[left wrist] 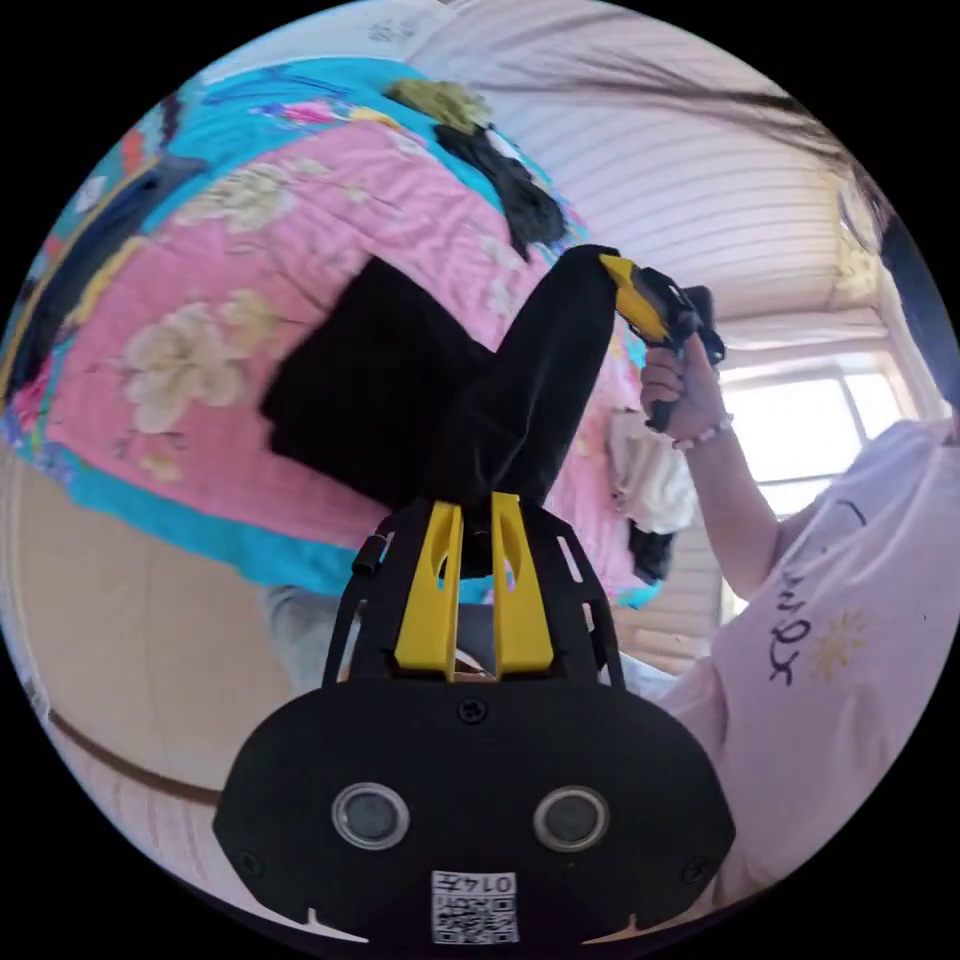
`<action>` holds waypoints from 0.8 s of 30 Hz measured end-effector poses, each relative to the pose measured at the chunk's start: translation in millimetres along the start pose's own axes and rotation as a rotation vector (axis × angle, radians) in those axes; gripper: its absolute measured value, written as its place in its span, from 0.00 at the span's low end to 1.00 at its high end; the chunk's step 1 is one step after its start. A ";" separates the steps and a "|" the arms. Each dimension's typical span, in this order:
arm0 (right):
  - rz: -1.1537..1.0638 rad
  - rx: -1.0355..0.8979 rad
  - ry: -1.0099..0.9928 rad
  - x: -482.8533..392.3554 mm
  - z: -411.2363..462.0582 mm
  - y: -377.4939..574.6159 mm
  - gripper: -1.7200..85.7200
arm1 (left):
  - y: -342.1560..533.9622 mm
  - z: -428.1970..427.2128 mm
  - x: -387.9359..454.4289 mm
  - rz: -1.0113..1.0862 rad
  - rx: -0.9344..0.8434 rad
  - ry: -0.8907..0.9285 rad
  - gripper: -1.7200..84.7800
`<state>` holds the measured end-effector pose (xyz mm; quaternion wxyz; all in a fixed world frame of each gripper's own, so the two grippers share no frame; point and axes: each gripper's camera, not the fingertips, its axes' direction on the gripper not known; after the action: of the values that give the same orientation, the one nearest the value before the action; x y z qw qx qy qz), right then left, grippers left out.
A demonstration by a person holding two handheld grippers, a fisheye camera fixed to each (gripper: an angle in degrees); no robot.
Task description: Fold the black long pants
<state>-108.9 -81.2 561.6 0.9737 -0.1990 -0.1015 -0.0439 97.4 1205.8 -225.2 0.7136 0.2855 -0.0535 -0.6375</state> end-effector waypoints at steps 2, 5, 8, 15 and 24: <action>-0.018 -0.008 0.007 8.0 42.8 -27.0 0.06 | 0.6 -26.9 -27.8 -0.068 0.033 -0.171 0.09; 0.011 0.038 -0.019 20.4 63.8 -39.9 0.06 | 4.1 -53.8 -51.4 -0.105 0.058 -0.275 0.09; 0.004 0.067 0.093 18.4 49.1 -30.9 0.06 | 3.6 -56.6 -54.0 -0.068 0.029 -0.290 0.09; 0.174 0.022 0.388 33.8 12.8 20.1 0.14 | -37.2 -58.0 -53.1 0.105 0.063 -0.306 0.13; 0.320 0.054 0.185 58.6 67.4 32.1 0.19 | -143.5 -28.3 -122.2 0.232 -0.099 -0.179 0.17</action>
<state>-59.9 -27.7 622.7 0.9784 -0.1817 0.0203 0.0960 -38.5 1326.8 -281.8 0.7882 0.1838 -0.1180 -0.5753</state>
